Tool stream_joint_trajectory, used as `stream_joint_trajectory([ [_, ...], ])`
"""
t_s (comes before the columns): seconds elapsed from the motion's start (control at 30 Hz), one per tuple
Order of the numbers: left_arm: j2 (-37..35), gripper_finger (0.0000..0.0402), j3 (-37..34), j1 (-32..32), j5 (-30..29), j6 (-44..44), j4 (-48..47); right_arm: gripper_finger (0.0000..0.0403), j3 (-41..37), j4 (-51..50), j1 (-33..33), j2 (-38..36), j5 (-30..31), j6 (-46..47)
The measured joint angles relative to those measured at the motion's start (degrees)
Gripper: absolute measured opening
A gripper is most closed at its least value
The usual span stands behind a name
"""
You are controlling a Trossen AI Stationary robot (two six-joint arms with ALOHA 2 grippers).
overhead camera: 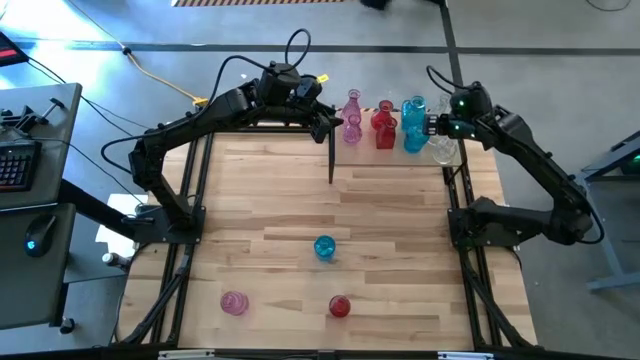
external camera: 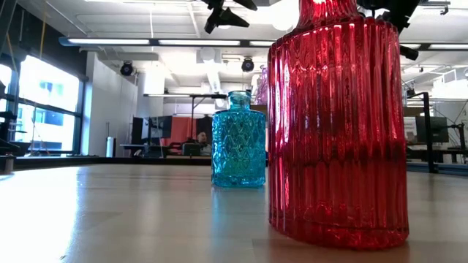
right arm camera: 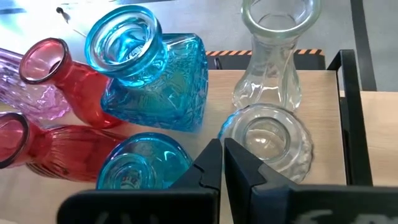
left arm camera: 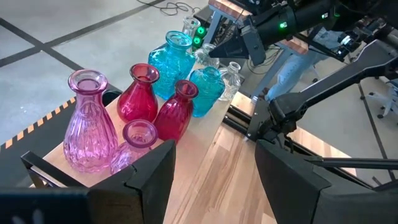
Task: Sort vases onto shelf
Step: Adjust the vases on the shelf
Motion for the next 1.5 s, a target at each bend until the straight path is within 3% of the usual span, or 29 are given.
stream_joint_trajectory([
  [0.83, 0.0, 0.0211, 0.0, 0.0, -0.26, 0.0, 0.0, 0.0, 0.0, -2.15, -0.02, 0.13, 4.51, 0.89],
  [1.5, 0.0, 0.0211, 0.0, 0.0, -0.24, -0.04, 0.0, 0.0, 0.0, 3.14, 0.0, -1.33, 2.31, 3.0],
])
